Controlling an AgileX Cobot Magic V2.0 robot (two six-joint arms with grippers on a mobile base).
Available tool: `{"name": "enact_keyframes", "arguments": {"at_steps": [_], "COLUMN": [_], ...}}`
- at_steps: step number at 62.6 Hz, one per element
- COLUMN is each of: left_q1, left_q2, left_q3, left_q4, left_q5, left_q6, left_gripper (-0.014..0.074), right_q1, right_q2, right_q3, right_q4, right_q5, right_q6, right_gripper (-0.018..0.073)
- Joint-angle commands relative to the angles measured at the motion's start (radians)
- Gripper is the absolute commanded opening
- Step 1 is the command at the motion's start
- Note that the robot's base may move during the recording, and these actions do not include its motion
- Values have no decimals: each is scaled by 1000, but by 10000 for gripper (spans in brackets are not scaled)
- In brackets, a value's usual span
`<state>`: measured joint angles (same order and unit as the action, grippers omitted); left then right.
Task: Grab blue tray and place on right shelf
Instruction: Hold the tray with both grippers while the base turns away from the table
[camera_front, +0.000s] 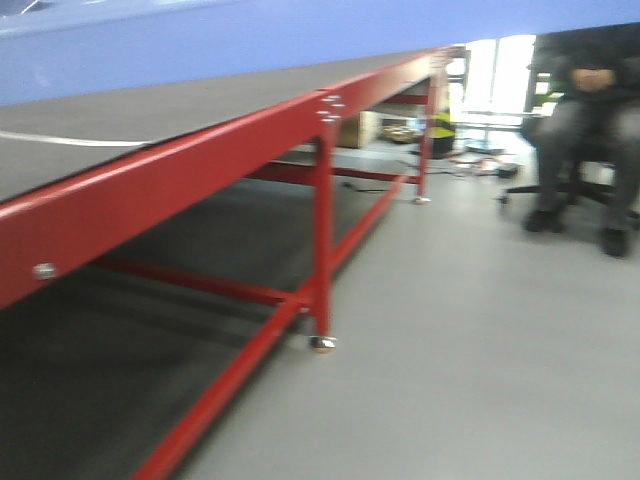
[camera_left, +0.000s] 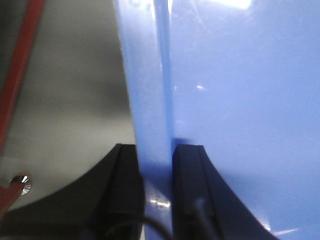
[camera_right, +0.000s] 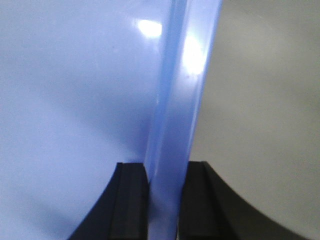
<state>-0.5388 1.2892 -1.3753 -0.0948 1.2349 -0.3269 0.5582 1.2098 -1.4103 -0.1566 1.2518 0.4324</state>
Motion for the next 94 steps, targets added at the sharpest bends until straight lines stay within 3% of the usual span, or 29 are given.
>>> {"name": "enact_keyframes", "arguments": {"at_steps": [1,94], "left_q1": [-16,-16], "left_q2": [-22,-22], "left_q3": [-24,-24], "left_q4": [-49,-49], "left_q5": [104,104], "left_q6": [43,43], "left_gripper": [-48,-48], "right_q1": [2,2], "right_q2": [-23,-23], "right_q3": [-29,-29], "right_q4": [10,10], "right_q5": [35,35], "right_q6": [-26,-26], "right_gripper": [22,22]}}
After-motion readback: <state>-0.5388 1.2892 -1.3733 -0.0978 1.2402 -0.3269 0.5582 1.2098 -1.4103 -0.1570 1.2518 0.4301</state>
